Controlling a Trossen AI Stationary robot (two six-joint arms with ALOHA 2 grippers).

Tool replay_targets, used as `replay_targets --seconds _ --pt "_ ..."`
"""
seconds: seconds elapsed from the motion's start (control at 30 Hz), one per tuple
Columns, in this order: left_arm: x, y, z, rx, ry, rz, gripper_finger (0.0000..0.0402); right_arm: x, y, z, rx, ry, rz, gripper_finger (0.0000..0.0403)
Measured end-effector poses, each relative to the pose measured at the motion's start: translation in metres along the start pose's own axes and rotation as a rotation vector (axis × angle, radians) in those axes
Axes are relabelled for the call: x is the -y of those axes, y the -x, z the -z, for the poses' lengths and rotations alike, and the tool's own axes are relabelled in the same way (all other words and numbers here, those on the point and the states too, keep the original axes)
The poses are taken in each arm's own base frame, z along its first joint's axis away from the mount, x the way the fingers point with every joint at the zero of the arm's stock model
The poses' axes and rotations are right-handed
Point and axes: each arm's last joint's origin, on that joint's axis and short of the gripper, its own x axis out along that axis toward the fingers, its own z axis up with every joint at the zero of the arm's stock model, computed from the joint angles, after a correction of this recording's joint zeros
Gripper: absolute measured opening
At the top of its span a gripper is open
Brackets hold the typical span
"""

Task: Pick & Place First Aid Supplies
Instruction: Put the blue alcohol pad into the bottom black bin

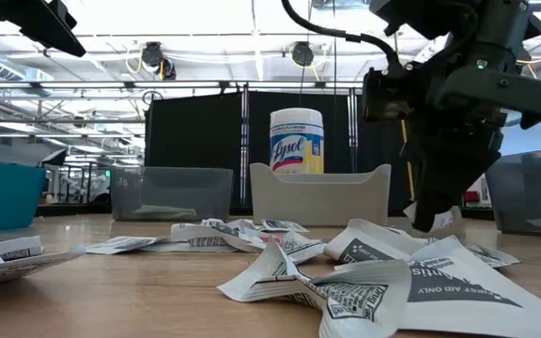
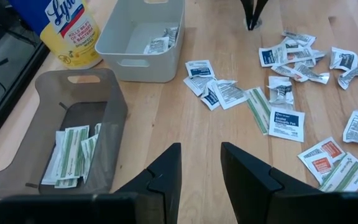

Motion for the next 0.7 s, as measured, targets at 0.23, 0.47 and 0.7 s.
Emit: replay_targets --seconds 0.23,0.47,0.7 --pt "0.0 0.0 0.0 0.001 -0.005 -0.001 0.0118 -0.001 0.028 -0.001 0.04 -0.027 -0.033 0.0001" --pt "0.0 0.0 0.0 0.002 -0.004 -0.001 0.0118 0.003 0.073 0.004 0.085 -0.102 -0.073 0.0001" --pt "0.0 0.0 0.0 0.003 -0.004 -0.001 0.0118 0.014 0.117 0.029 0.019 -0.254 -0.046 0.0001"
